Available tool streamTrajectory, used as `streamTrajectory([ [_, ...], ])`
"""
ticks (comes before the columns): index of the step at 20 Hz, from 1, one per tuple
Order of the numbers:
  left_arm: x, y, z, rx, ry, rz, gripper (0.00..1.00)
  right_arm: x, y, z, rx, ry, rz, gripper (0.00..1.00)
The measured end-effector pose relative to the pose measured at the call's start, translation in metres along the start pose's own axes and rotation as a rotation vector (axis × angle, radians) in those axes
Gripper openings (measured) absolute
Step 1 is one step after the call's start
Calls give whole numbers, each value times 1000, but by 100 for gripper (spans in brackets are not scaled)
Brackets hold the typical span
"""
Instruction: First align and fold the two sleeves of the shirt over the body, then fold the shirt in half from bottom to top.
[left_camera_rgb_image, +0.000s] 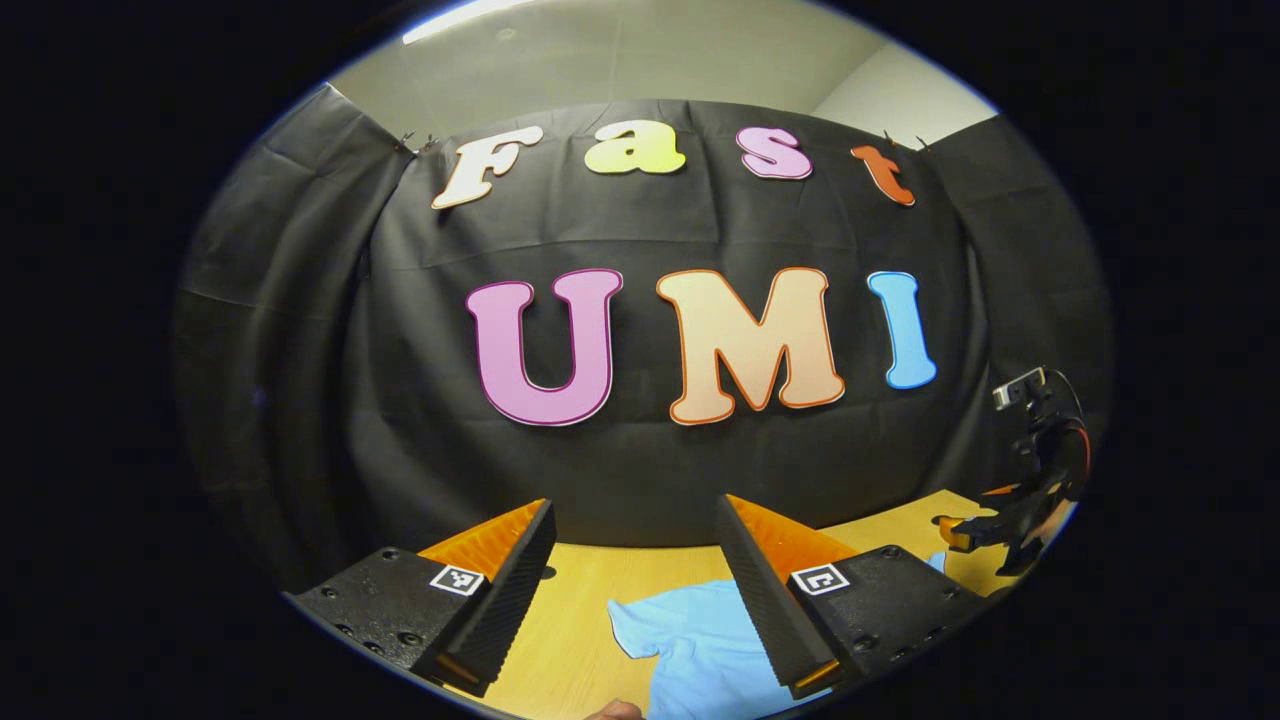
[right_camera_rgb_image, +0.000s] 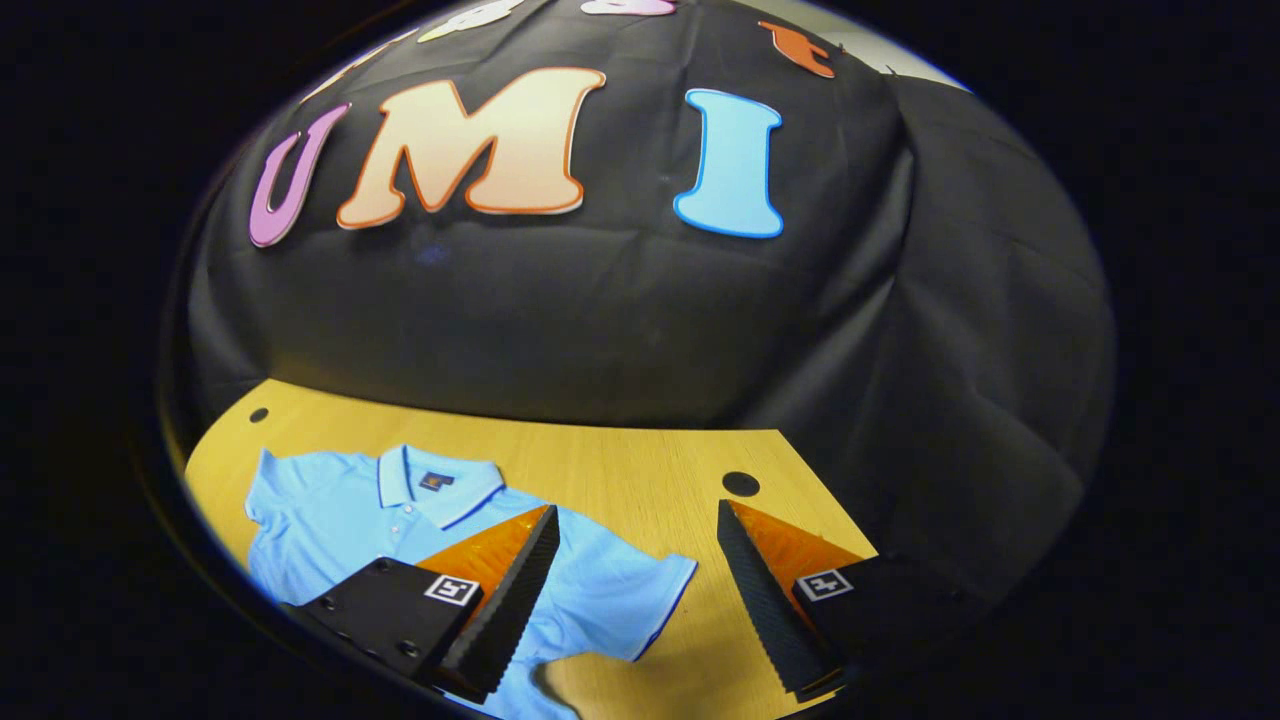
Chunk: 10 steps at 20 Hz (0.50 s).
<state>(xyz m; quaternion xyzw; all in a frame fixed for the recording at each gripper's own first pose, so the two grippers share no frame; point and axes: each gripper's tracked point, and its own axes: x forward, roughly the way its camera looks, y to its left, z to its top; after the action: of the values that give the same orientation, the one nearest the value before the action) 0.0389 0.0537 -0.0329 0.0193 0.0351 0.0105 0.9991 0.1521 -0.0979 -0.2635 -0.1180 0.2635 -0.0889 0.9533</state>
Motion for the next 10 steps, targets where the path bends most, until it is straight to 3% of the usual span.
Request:
streamTrajectory([
  [10, 17, 8, -13, 20, 32, 5, 96, 56, -10, -103, -14, 283, -24, 100],
])
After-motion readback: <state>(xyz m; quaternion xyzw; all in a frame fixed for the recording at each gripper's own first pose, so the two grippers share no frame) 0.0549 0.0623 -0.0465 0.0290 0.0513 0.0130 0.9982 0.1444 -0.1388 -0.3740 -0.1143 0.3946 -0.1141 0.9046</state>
